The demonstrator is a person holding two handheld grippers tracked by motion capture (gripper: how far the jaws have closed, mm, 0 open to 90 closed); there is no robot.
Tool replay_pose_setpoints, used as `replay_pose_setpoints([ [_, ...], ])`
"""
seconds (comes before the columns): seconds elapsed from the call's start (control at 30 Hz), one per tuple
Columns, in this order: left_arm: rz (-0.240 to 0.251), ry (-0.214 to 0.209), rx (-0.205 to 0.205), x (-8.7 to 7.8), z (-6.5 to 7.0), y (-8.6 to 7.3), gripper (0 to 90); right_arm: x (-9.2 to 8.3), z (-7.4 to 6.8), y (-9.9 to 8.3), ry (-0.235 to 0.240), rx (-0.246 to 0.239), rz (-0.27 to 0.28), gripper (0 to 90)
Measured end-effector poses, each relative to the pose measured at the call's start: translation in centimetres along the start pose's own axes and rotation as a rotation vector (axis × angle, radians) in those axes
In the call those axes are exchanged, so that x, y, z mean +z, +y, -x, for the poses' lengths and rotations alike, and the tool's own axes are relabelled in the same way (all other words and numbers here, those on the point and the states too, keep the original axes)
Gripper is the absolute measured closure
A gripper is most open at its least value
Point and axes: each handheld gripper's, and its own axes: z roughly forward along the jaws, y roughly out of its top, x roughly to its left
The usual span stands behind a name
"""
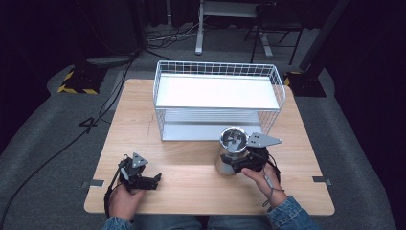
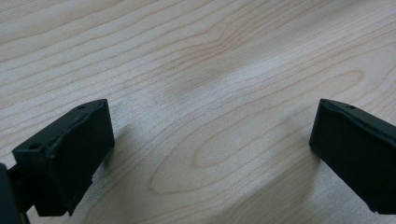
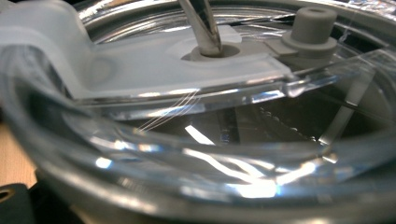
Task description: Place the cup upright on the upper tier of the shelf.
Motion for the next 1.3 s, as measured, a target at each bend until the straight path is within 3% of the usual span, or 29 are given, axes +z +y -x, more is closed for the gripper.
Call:
replay_pose_setpoints([
  [0.73, 0.000, 0.000, 0.001, 0.0, 0.0, 0.0, 0.3, -2.9, 0.0, 5.2, -0.002, -0.027, 0.027, 3.3],
  [1.07, 0.000, 0.000, -0.001, 0.0, 0.0, 0.0, 0.3, -3.8, 0.4, 8.0, -0.027, -0.017, 0.035, 3.3],
  [1.3, 0.000, 0.000, 0.000, 0.0, 0.0, 0.0, 0.3, -4.7, 0.8, 10.9, -0.058, -0.034, 0.031, 3.3],
])
